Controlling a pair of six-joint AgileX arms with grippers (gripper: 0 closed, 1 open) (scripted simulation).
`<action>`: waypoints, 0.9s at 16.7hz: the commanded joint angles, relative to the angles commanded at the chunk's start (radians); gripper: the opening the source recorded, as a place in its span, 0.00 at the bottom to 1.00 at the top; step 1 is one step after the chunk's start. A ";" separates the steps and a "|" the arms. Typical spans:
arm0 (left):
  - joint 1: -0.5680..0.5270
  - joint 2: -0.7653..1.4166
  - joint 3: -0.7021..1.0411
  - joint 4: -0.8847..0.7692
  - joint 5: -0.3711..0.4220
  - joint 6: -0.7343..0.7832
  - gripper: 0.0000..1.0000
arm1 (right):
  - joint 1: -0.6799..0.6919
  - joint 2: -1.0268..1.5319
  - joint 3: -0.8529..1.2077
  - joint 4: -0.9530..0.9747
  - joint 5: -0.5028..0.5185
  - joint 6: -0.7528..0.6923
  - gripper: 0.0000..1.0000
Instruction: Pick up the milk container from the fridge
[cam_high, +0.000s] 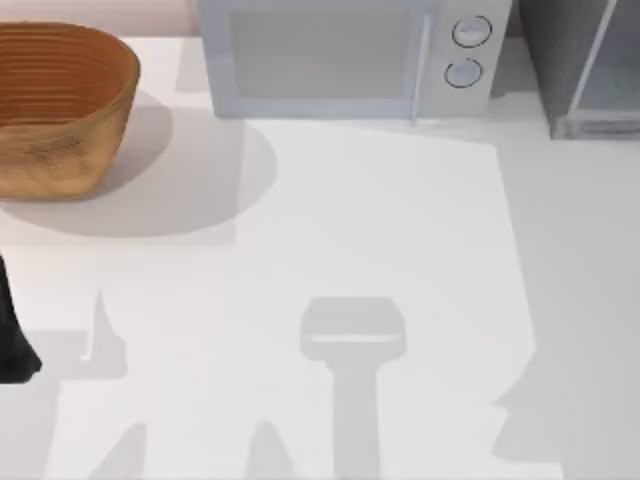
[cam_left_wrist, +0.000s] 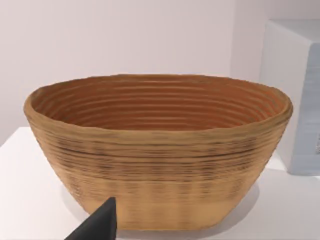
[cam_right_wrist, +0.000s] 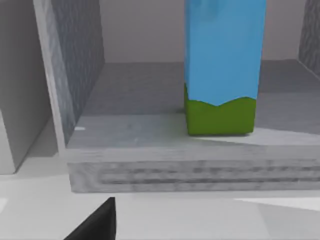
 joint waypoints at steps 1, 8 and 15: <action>0.000 0.000 0.000 0.000 0.000 0.000 1.00 | -0.023 0.077 0.008 0.069 -0.023 0.001 1.00; 0.000 0.000 0.000 0.000 0.000 0.000 1.00 | -0.127 0.404 0.061 0.405 -0.126 0.005 1.00; 0.000 0.000 0.000 0.000 0.000 0.000 1.00 | -0.126 0.417 0.062 0.415 -0.128 0.004 1.00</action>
